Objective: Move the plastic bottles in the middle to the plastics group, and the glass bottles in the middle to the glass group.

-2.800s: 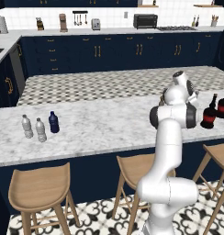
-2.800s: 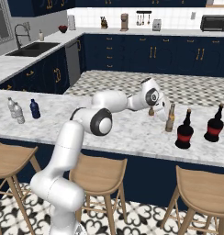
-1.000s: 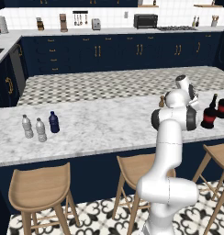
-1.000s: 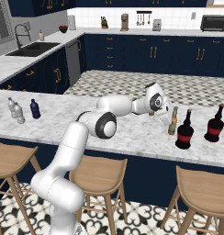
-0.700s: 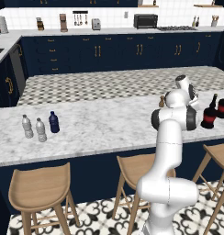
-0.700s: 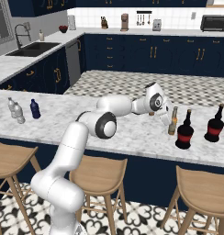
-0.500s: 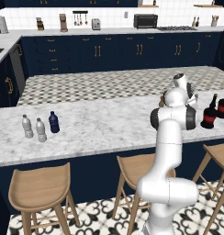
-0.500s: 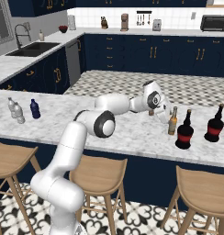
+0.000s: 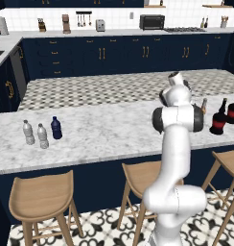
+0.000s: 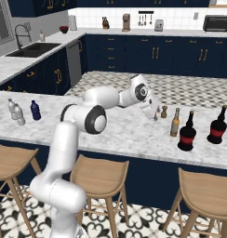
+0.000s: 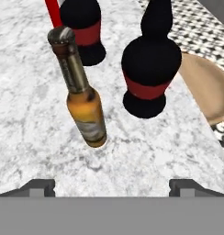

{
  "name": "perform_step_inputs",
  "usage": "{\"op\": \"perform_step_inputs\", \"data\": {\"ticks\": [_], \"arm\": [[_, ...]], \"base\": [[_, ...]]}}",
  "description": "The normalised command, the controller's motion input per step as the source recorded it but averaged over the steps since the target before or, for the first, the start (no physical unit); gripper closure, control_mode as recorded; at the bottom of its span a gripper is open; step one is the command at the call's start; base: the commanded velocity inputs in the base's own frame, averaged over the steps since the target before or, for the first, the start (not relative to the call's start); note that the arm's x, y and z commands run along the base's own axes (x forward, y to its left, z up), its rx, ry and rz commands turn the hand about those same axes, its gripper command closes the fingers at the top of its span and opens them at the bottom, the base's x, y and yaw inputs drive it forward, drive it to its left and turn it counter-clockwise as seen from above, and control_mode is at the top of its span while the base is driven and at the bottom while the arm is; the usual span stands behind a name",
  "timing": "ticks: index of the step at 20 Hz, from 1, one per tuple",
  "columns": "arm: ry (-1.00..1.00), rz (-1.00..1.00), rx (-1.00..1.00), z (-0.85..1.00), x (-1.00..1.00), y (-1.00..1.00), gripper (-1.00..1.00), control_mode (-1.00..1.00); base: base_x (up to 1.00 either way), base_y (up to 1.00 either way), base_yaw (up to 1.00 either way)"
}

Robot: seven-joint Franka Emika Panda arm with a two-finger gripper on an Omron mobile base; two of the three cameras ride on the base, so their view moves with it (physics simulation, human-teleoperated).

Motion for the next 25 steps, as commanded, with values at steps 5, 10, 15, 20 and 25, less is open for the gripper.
{"op": "perform_step_inputs", "data": {"ticks": [5,10,15,20,25], "arm": [[0.00,0.19,0.00,0.21,-0.82,0.87,-1.00,-1.00],[0.00,0.32,0.00,0.25,-0.77,0.52,-1.00,-1.00],[0.00,0.32,0.00,0.47,-0.77,0.55,-1.00,-1.00],[0.06,0.38,0.00,0.96,-0.15,0.15,-1.00,-1.00],[0.32,0.39,-0.03,0.94,-0.03,0.00,-1.00,-1.00]], "base": [[0.00,0.00,0.00],[0.00,0.00,0.00],[0.00,0.00,0.00],[0.00,0.00,0.00],[0.00,0.00,0.00]]}}
